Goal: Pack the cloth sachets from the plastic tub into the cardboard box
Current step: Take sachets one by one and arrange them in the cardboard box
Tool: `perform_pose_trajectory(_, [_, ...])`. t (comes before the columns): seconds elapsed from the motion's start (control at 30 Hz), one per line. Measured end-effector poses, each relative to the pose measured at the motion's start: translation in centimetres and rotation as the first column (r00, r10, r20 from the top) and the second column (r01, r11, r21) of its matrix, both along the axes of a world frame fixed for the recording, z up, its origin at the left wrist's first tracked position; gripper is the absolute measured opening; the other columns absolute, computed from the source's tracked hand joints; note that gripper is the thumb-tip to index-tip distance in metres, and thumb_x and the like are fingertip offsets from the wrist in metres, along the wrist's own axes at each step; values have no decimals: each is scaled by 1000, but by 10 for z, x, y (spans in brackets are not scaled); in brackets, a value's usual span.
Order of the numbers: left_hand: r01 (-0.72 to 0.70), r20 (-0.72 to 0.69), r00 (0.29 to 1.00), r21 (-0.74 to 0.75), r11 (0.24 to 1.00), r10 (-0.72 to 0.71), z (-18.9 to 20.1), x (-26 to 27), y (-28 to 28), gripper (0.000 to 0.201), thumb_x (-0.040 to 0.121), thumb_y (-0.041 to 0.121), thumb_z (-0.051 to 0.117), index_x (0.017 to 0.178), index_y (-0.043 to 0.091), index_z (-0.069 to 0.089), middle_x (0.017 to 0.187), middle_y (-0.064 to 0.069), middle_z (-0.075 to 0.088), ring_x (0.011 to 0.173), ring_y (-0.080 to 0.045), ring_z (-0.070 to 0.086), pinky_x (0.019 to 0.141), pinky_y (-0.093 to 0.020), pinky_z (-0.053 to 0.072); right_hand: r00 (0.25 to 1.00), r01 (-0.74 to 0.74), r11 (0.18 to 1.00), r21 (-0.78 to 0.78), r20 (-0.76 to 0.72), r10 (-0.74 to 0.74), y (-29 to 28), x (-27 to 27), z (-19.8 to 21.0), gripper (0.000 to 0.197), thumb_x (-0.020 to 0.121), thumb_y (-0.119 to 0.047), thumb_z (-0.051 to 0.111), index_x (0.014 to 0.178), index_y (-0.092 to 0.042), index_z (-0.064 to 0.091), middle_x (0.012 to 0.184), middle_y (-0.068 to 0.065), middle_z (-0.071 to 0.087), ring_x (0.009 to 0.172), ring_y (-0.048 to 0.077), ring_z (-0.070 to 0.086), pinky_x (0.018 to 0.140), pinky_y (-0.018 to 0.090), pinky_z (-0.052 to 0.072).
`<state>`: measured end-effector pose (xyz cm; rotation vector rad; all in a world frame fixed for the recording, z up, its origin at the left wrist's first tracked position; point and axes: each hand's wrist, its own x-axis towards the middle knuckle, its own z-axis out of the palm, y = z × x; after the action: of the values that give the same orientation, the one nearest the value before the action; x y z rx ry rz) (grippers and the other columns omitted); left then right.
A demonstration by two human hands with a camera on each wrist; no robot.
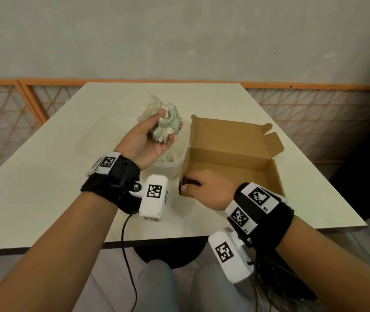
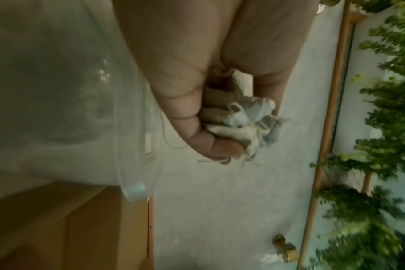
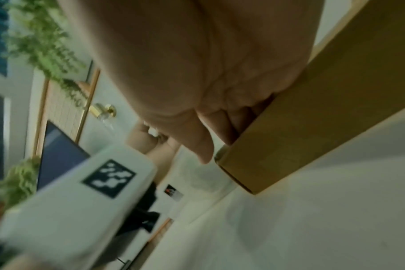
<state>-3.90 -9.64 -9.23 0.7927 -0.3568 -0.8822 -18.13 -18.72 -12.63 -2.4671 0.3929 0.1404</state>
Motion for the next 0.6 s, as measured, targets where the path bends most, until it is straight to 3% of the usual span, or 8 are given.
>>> perform_pose_trajectory(0.07, [-20,-32,999,-34,999,19,1,4,0,22,80,25,59,97,11,61,91,-7,68,80,-16,67,61,-17,51,1000,-16,997,73,16,15,-1,-8,3,28,93,-28,49,111,-11,64,109,6,66,100,22,60,90,34,47])
perform_pose_trajectory(0.17, [-1,9,1000,-76,997,2,1,-5,2,22,79,27,61,94,11,65,89,-8,69,80,-16,68,61,-17,51,996,26,972,232,75,-44,-10,-17,7,30,91,-28,55,118,-18,63,119,-4,64,109,10,58,97,23,43])
perform_pose_trajectory(0.27, [86,54,995,-108,990,-80,0,-28,5,24,70,31,73,86,13,74,91,-7,71,82,-15,67,62,-18,53,954,94,836,541,191,-231,-20,-25,16,24,88,-23,59,113,-22,62,116,-1,65,106,11,61,91,27,50])
perform_pose_trajectory(0.33, [119,45,992,-91,989,-115,-3,-46,3,24,74,31,65,86,13,74,86,-8,70,75,-12,67,56,-16,52,887,74,723,687,286,-363,-25,-30,23,23,83,-21,63,106,-21,60,110,3,67,96,13,65,81,29,54])
perform_pose_trajectory(0.4, [111,47,993,-32,993,-109,-10,-57,-3,26,77,28,60,93,10,68,82,-6,69,67,-10,65,50,-15,51,828,19,673,739,366,-426,-28,-36,29,27,74,-26,67,100,-20,60,98,2,68,82,12,66,68,24,54])
perform_pose_trajectory(0.47, [95,52,994,25,995,-97,-20,-62,-9,27,78,27,62,98,9,63,82,-5,68,65,-9,64,50,-15,52,840,44,728,684,369,-397,-31,-42,25,32,72,-25,70,101,-18,59,92,2,66,78,11,63,65,20,51])
perform_pose_trajectory(0.6, [72,-23,997,40,997,-72,-32,-56,-12,35,78,28,62,106,6,60,89,-11,66,75,-15,64,51,-16,52,914,178,862,474,245,-324,-37,-52,-5,40,77,-10,72,113,-19,56,93,-1,65,82,7,60,77,16,47])
